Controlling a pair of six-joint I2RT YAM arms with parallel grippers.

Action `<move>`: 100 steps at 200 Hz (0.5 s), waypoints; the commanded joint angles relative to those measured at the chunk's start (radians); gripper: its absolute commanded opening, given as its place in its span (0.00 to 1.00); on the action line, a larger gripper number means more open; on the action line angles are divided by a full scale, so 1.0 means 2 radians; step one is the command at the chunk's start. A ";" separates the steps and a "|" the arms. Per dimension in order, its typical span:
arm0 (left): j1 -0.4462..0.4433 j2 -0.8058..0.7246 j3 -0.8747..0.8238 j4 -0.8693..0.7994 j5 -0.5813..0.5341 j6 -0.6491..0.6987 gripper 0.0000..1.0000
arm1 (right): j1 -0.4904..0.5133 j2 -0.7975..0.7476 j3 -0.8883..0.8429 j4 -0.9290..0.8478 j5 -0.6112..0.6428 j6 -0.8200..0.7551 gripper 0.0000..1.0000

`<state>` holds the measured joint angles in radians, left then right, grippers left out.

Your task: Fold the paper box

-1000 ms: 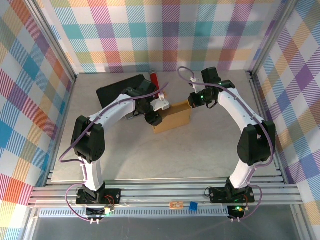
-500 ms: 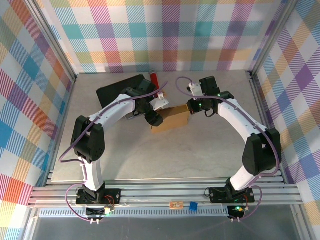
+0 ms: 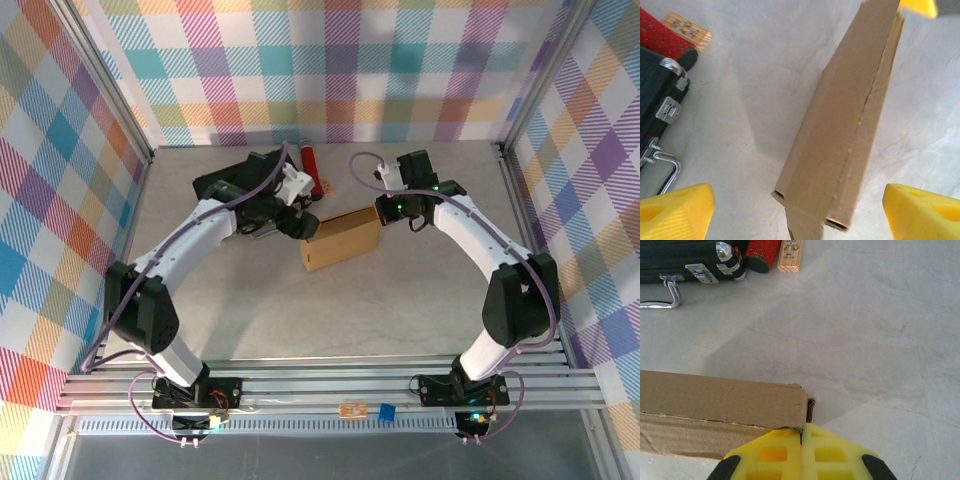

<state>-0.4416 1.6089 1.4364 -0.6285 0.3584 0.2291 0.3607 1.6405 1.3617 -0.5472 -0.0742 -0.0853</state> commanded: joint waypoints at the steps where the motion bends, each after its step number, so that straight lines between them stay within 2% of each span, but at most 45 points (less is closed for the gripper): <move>1: 0.020 -0.021 -0.008 0.010 0.035 -0.091 0.79 | 0.004 0.016 0.016 -0.030 0.006 0.006 0.00; 18: 0.033 -0.020 -0.002 -0.027 0.051 -0.130 0.61 | 0.003 0.025 0.029 -0.040 0.006 0.007 0.00; 33: 0.033 -0.020 0.001 -0.069 0.051 -0.142 0.53 | 0.004 0.030 0.036 -0.045 0.006 0.007 0.00; 61: 0.028 -0.036 -0.008 -0.118 0.020 -0.122 0.51 | 0.004 0.035 0.041 -0.049 0.005 0.007 0.00; 100: 0.025 -0.020 0.019 -0.130 -0.002 -0.091 0.52 | 0.004 0.040 0.044 -0.052 0.004 0.003 0.00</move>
<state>-0.3836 1.5677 1.4311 -0.8314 0.3874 0.0132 0.3614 1.6936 1.4319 -0.5900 -0.0673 -0.0853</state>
